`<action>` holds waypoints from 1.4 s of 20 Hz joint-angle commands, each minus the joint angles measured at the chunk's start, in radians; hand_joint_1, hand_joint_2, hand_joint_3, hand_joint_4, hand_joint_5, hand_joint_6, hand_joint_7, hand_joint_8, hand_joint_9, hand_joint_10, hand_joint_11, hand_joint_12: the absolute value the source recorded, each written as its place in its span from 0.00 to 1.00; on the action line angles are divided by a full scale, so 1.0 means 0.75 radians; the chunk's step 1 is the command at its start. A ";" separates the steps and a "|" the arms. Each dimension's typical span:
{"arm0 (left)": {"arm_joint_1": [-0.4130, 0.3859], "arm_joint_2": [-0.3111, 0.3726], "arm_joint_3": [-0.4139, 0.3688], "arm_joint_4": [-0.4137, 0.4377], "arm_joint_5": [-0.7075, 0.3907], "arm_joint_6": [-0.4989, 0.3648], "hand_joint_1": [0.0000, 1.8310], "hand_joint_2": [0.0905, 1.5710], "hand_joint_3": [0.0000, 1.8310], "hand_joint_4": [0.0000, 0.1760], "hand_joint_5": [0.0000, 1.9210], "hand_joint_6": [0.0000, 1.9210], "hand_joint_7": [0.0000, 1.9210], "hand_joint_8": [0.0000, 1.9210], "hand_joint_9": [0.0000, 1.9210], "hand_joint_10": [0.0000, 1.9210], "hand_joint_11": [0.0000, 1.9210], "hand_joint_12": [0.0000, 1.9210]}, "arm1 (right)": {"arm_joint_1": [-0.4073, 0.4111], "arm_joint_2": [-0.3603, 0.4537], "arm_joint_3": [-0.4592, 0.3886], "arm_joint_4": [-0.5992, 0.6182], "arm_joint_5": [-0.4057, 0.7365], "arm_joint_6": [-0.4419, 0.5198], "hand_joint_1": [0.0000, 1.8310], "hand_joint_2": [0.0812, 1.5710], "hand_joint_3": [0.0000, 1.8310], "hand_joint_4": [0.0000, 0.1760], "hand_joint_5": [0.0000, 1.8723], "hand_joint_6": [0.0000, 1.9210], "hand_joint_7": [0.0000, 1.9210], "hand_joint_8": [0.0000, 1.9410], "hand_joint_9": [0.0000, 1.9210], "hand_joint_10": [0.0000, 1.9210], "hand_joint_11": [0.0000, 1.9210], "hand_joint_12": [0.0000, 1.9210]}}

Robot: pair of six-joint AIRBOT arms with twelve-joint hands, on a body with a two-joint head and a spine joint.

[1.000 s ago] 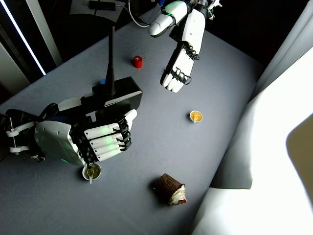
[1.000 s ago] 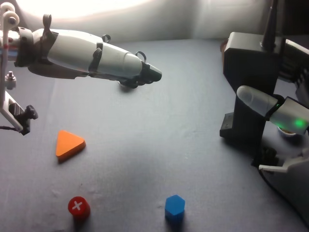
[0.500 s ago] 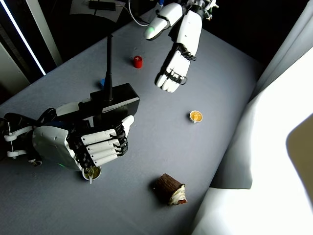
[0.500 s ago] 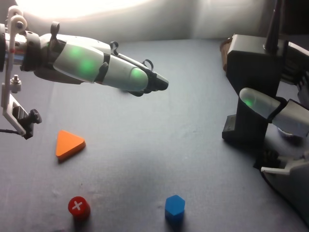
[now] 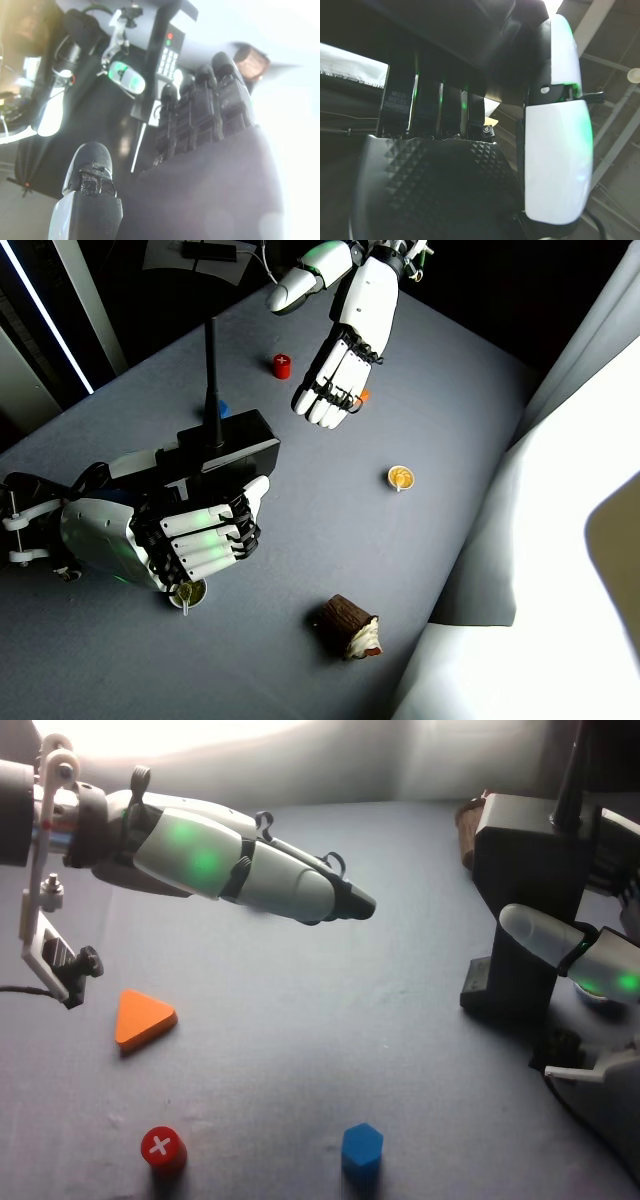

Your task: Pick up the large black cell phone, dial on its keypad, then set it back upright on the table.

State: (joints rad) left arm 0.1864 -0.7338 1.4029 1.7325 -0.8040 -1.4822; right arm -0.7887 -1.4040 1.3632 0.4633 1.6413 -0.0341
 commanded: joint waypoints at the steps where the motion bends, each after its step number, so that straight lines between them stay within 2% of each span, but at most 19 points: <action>1: -0.043 0.002 -0.005 -0.094 -0.024 -0.013 0.00 0.77 0.00 0.00 0.11 0.00 0.07 0.00 0.06 0.00 0.00 0.13 | -0.005 0.014 0.007 -0.026 0.164 0.021 0.81 0.72 0.00 0.00 0.47 0.45 0.38 0.68 0.41 0.68 0.49 0.75; 3: -0.073 -0.005 -0.004 -0.063 -0.023 -0.013 0.02 0.76 0.00 0.00 0.11 0.00 0.08 0.00 0.06 0.00 0.00 0.15 | -0.006 0.015 0.007 -0.026 0.164 0.021 0.81 0.71 0.00 0.00 0.49 0.42 0.38 0.68 0.42 0.67 0.49 0.76; 4: -0.083 -0.009 -0.002 -0.052 -0.023 -0.017 0.03 0.76 0.00 0.00 0.11 0.00 0.07 0.00 0.06 0.00 0.00 0.15 | -0.006 0.015 0.008 -0.026 0.164 0.021 0.75 0.73 0.00 0.00 0.48 0.47 0.38 0.70 0.43 0.72 0.46 0.66; 5: -0.090 -0.013 0.000 -0.048 -0.023 -0.018 0.04 0.76 0.00 0.00 0.12 0.00 0.08 0.00 0.06 0.00 0.00 0.17 | -0.006 0.015 0.009 -0.026 0.164 0.021 0.74 0.74 0.00 0.00 0.48 0.48 0.38 0.70 0.43 0.72 0.47 0.62; 7: -0.094 -0.014 0.001 -0.042 -0.023 -0.019 0.04 0.76 0.00 0.00 0.13 0.00 0.09 0.00 0.08 0.00 0.00 0.19 | -0.006 0.016 0.009 -0.026 0.164 0.021 0.74 0.74 0.00 0.00 0.47 0.50 0.37 0.72 0.43 0.72 0.47 0.59; 10: -0.088 -0.014 0.000 -0.039 -0.023 -0.020 0.03 0.76 0.00 0.00 0.13 0.00 0.08 0.00 0.07 0.00 0.00 0.19 | -0.006 0.019 0.010 -0.026 0.164 0.021 0.74 0.75 0.00 0.00 0.45 0.54 0.37 0.73 0.41 0.74 0.44 0.64; 13: -0.082 -0.011 0.001 -0.039 -0.023 -0.021 0.02 0.77 0.00 0.00 0.12 0.00 0.07 0.00 0.06 0.00 0.00 0.15 | -0.006 0.019 0.012 -0.026 0.164 0.019 0.74 0.75 0.00 0.00 0.44 0.56 0.39 0.71 0.42 0.73 0.43 0.63; 16: -0.081 -0.009 0.004 -0.039 -0.023 -0.021 0.03 0.76 0.00 0.00 0.12 0.00 0.08 0.00 0.07 0.00 0.00 0.15 | -0.006 0.019 0.012 -0.026 0.164 0.019 0.74 0.75 0.00 0.00 0.43 0.57 0.38 0.73 0.42 0.72 0.42 0.63; 17: -0.083 -0.009 0.004 -0.039 -0.023 -0.021 0.04 0.76 0.00 0.00 0.12 0.00 0.08 0.00 0.07 0.00 0.00 0.15 | -0.006 0.019 0.012 -0.027 0.164 0.018 0.73 0.76 0.00 0.00 0.39 0.60 0.39 0.73 0.41 0.76 0.39 0.62; 19: -0.088 -0.008 0.002 -0.039 -0.023 -0.021 0.04 0.75 0.00 0.00 0.13 0.00 0.09 0.00 0.08 0.00 0.00 0.18 | -0.007 0.019 0.012 -0.027 0.164 0.017 0.73 0.76 0.00 0.00 0.38 0.61 0.41 0.70 0.42 0.75 0.38 0.61; 21: -0.092 -0.006 -0.001 -0.039 -0.023 -0.021 0.03 0.76 0.00 0.00 0.12 0.00 0.08 0.00 0.07 0.00 0.00 0.16 | -0.008 0.019 0.012 -0.027 0.164 0.016 0.73 0.76 0.00 0.00 0.36 0.63 0.41 0.69 0.43 0.75 0.37 0.62; 22: -0.091 -0.005 -0.002 -0.039 -0.024 -0.021 0.04 0.76 0.00 0.00 0.13 0.00 0.09 0.00 0.07 0.00 0.00 0.18 | -0.009 0.019 0.012 -0.028 0.164 0.015 0.66 0.77 0.00 0.00 0.36 0.67 0.42 0.71 0.37 0.54 0.35 0.63; 23: -0.092 -0.003 -0.003 -0.039 -0.024 -0.021 0.04 0.75 0.00 0.00 0.13 0.00 0.09 0.00 0.08 0.00 0.00 0.18 | -0.009 0.019 0.012 -0.028 0.164 0.015 0.64 0.78 0.00 0.00 0.35 0.69 0.42 0.72 0.37 0.44 0.35 0.63; 25: -0.092 0.000 -0.005 -0.039 -0.024 -0.021 0.03 0.76 0.00 0.00 0.13 0.00 0.08 0.00 0.07 0.00 0.00 0.15 | -0.009 0.019 0.012 -0.029 0.164 0.015 0.63 0.79 0.00 0.00 0.36 0.71 0.40 0.72 0.37 0.35 0.32 0.66; 26: -0.093 0.000 -0.007 -0.039 -0.024 -0.021 0.03 0.76 0.00 0.00 0.12 0.00 0.08 0.00 0.07 0.00 0.00 0.15 | -0.009 0.019 0.012 -0.029 0.164 0.012 0.60 0.79 0.00 0.00 0.37 0.72 0.34 0.40 0.36 0.32 0.30 0.66; 27: -0.092 0.002 -0.010 -0.036 -0.024 -0.020 0.02 0.76 0.00 0.00 0.12 0.00 0.08 0.00 0.07 0.00 0.00 0.15 | -0.010 0.019 0.012 -0.029 0.164 0.010 0.59 0.79 0.00 0.00 0.38 0.71 0.37 0.21 0.37 0.28 0.30 0.64; 28: -0.092 0.004 -0.016 -0.032 -0.024 -0.020 0.03 0.76 0.00 0.00 0.12 0.00 0.08 0.00 0.07 0.00 0.00 0.17 | -0.010 0.019 0.012 -0.029 0.164 0.010 0.59 0.79 0.00 0.00 0.37 0.73 0.39 0.12 0.37 0.24 0.28 0.64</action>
State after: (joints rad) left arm 0.1432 -0.7410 1.3945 1.7786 -0.8082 -1.4902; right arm -0.7910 -1.4025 1.3655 0.4614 1.6402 -0.0402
